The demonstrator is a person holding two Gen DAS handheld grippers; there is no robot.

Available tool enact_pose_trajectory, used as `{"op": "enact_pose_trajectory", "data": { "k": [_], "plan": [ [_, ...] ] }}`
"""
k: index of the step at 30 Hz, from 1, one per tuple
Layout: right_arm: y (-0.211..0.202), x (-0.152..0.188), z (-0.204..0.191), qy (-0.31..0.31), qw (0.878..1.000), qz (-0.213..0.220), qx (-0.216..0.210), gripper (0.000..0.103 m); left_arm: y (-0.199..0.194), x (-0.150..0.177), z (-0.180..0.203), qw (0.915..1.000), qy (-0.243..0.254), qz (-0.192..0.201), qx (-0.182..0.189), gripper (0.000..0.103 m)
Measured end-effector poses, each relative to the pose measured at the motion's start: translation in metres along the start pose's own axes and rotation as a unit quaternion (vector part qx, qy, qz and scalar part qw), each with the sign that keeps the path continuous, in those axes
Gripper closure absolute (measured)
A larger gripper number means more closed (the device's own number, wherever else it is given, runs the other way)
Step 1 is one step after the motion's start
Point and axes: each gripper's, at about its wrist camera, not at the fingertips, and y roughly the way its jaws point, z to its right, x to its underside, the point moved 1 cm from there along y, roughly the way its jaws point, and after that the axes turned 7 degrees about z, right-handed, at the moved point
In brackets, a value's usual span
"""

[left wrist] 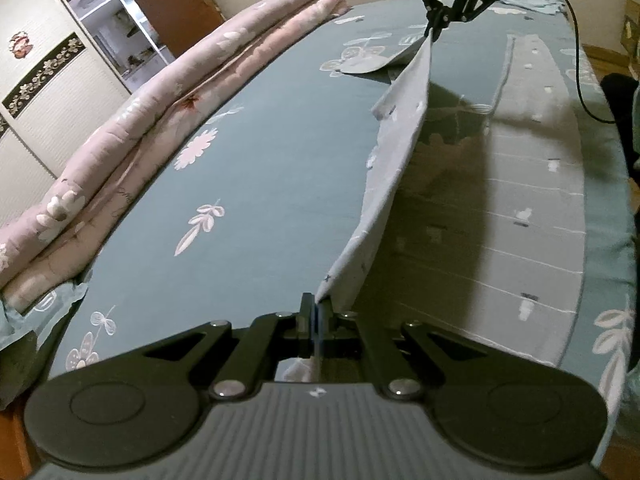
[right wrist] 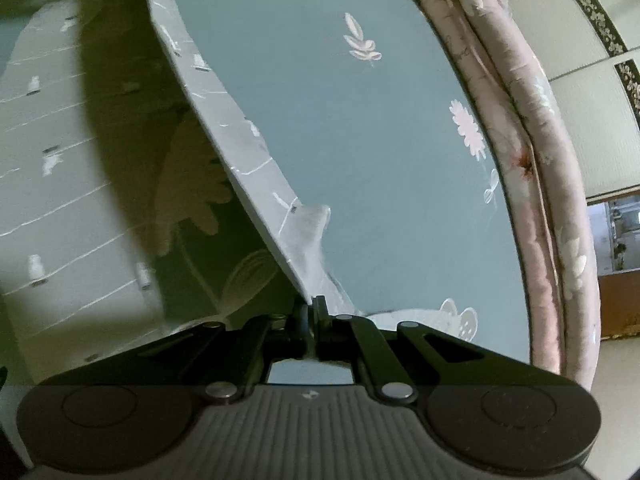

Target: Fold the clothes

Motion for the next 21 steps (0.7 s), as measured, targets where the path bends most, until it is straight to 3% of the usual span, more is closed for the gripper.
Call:
{"op": "enact_pose_trajectory", "data": {
  "k": [10, 21],
  "plan": [
    [-0.021, 0.01, -0.035, -0.003, 0.999, -0.028, -0.031, 0.1, -0.015, 0.003, 0.009, 0.9992, 0.018, -0.011, 0.034, 0.103],
    [-0.026, 0.008, -0.06, -0.011, 0.995, -0.049, -0.085, 0.1, -0.021, 0.013, 0.028, 0.9949, 0.023, -0.056, 0.08, 0.103]
  ]
}}
